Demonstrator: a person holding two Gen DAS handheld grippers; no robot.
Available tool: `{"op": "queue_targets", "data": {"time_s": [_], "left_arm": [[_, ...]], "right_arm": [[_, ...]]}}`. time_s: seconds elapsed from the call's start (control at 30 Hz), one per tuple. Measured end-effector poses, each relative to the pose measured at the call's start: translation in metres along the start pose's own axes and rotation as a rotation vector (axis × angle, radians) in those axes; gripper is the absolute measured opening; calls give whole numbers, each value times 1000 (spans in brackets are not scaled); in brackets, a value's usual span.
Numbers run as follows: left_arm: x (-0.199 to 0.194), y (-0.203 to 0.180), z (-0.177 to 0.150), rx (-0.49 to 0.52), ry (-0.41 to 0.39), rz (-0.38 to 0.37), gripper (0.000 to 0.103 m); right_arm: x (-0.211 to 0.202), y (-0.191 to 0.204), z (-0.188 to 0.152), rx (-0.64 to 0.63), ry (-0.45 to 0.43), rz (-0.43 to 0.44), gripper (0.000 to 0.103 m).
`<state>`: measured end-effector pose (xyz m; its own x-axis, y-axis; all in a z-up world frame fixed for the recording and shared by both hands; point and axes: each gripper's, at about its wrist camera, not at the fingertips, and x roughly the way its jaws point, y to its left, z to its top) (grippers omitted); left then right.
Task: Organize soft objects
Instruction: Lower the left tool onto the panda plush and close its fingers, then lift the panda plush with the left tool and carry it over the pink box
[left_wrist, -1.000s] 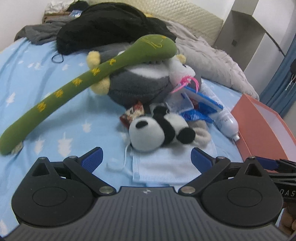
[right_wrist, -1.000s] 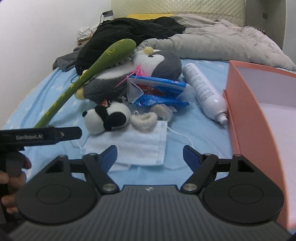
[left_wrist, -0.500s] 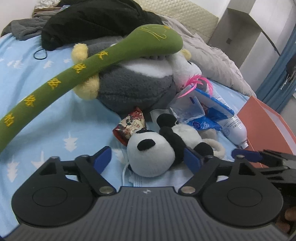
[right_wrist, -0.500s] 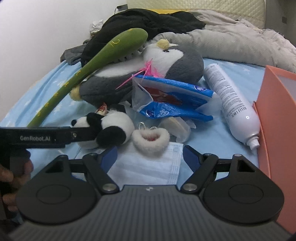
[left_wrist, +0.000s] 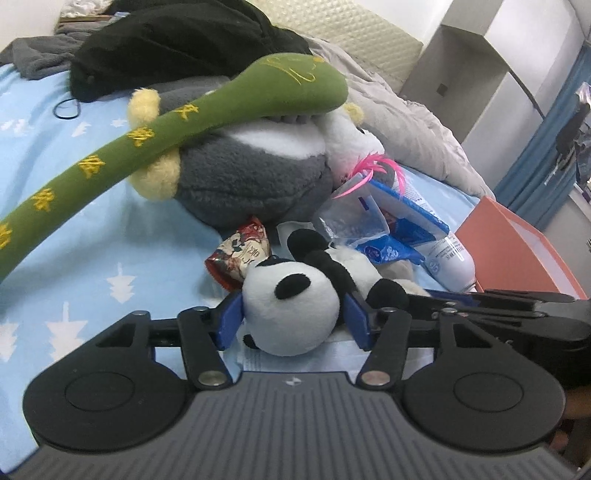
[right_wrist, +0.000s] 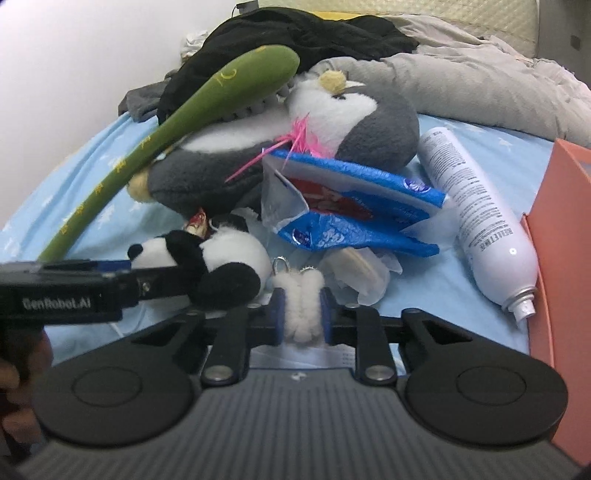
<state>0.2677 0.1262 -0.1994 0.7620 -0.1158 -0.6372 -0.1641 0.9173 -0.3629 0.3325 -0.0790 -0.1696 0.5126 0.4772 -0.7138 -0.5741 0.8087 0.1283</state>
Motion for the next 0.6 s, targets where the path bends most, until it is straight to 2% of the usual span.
{"op": "queue_targets", "data": {"time_s": [0.2,0.47,0.6], "left_arm": [[-22,-3,-7,-15,-31,45,58],[-66,-8,-20,-42,-72,45,57],[-82,-11,-38,-34,-59,56,57]], "right_arm": [[-26,9,2,-19,-34,-20,19],[-71,22,-3,-11,-92,-51,19],[-88,28,-16,-10,-94,-68,19]]}}
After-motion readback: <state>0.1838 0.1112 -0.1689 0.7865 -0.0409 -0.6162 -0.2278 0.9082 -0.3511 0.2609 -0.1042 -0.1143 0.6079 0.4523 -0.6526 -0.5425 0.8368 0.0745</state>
